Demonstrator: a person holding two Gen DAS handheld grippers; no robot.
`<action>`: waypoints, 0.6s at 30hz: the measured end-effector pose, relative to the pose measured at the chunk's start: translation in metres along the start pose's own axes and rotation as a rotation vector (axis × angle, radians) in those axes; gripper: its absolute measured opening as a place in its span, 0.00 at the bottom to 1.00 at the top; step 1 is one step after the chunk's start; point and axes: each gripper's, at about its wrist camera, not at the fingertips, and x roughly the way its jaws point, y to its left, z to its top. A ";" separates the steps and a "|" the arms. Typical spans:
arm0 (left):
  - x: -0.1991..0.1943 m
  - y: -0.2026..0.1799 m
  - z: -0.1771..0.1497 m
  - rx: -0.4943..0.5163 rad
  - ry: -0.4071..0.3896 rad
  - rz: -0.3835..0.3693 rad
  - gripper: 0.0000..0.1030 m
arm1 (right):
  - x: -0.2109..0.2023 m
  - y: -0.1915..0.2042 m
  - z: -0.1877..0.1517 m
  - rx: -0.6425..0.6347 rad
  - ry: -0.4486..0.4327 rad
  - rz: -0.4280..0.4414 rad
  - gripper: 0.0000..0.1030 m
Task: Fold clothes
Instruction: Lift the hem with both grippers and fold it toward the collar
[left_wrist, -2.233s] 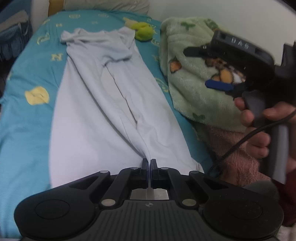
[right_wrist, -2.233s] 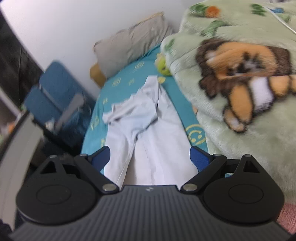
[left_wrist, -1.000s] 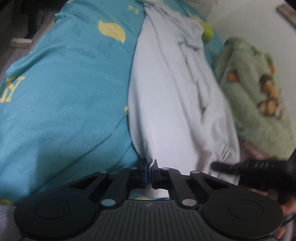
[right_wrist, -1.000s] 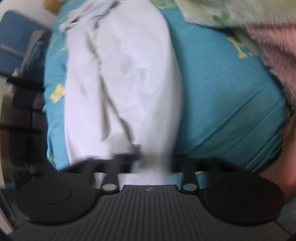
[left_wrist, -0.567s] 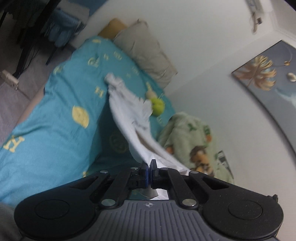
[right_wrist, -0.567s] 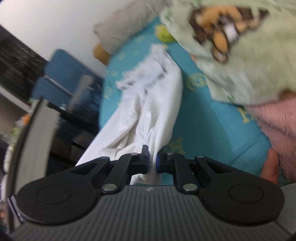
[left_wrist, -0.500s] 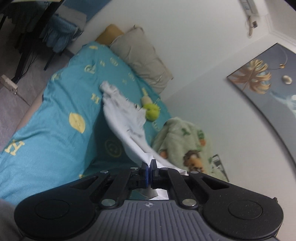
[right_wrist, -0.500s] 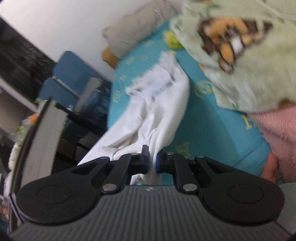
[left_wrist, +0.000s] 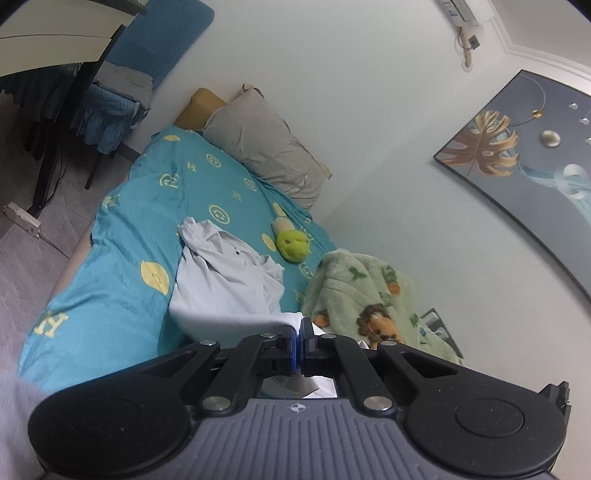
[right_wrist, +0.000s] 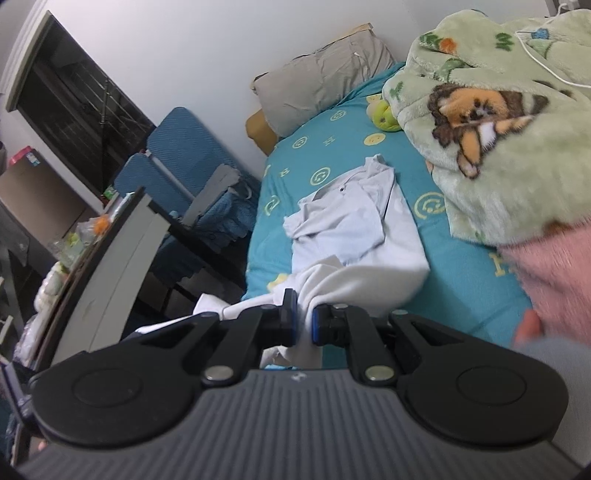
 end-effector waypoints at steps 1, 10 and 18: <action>0.013 0.001 0.006 0.013 -0.001 0.018 0.02 | 0.011 -0.002 0.007 -0.004 -0.005 -0.006 0.11; 0.165 0.031 0.035 0.127 -0.038 0.159 0.02 | 0.144 -0.033 0.063 -0.039 0.057 -0.122 0.11; 0.282 0.078 0.027 0.257 0.011 0.256 0.02 | 0.249 -0.078 0.073 -0.073 0.129 -0.206 0.11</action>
